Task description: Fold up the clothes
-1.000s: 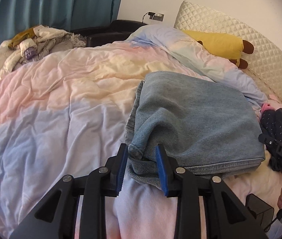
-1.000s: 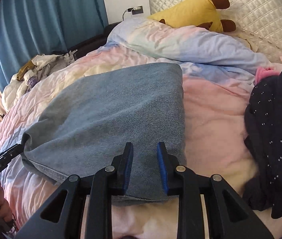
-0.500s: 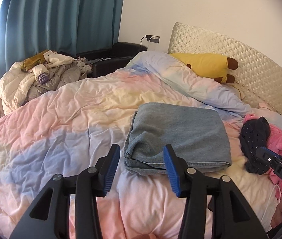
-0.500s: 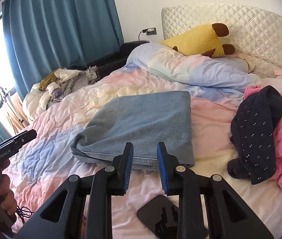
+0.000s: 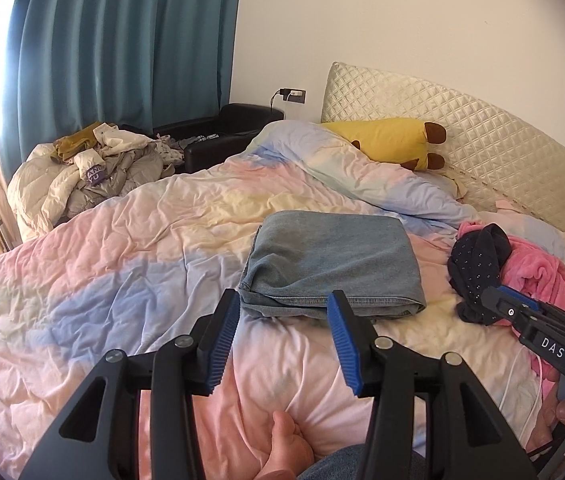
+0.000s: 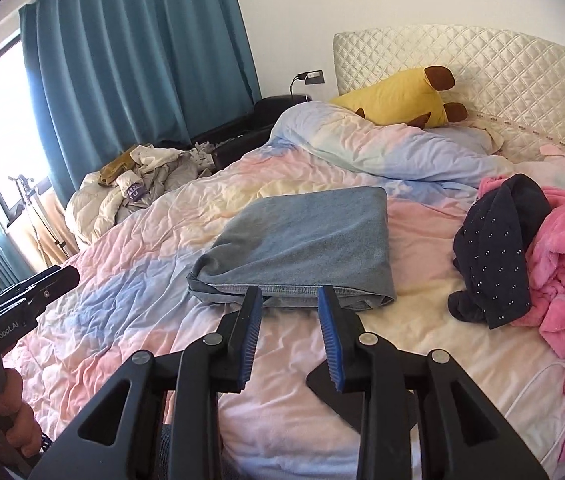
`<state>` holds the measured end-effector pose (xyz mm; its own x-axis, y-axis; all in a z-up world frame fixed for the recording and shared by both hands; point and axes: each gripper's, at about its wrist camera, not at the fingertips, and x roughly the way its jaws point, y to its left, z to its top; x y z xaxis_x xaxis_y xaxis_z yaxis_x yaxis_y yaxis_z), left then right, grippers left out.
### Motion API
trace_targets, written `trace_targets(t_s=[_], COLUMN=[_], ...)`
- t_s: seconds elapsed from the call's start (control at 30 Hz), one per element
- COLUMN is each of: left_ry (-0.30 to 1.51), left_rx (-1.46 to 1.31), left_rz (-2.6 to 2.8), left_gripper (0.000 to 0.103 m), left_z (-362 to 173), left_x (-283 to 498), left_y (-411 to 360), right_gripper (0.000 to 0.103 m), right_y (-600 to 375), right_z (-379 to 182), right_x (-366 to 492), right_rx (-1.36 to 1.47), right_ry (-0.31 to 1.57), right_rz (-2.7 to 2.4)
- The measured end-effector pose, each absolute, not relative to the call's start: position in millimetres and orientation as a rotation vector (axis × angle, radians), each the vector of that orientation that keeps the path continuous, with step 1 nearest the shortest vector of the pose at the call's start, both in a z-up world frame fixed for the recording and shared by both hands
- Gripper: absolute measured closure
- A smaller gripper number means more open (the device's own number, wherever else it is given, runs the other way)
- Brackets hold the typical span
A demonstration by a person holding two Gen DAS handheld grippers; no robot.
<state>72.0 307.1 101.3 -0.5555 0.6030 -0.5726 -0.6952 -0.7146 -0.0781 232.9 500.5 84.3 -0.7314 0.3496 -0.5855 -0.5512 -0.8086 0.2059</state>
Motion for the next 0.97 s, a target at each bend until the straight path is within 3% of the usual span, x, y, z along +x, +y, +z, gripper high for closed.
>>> trace_targets(t_s=[0.13,0.2,0.27,0.97], left_ry=[0.204,0.202,0.201,0.216], left_rx=[-0.755,-0.753,-0.747,-0.749], left_rz=[2.257,2.257,2.256,2.278], left_gripper=[0.056,0.056,0.056,0.056], left_z=[97,96,96,86], left_x=[80,83,86,89], left_y=[298,295,293,280], right_gripper=[0.064,0.051,0.023,0.021], right_y=[492,487,484,469], right_z=[84,83,80,80], right_x=[240,242,244,238], right_rx=[-0.732,-0.736,-0.733,-0.725], right_ry=[0.498,0.502,0.512,0.419], right_rz=[2.473,2.470,2.474,2.394])
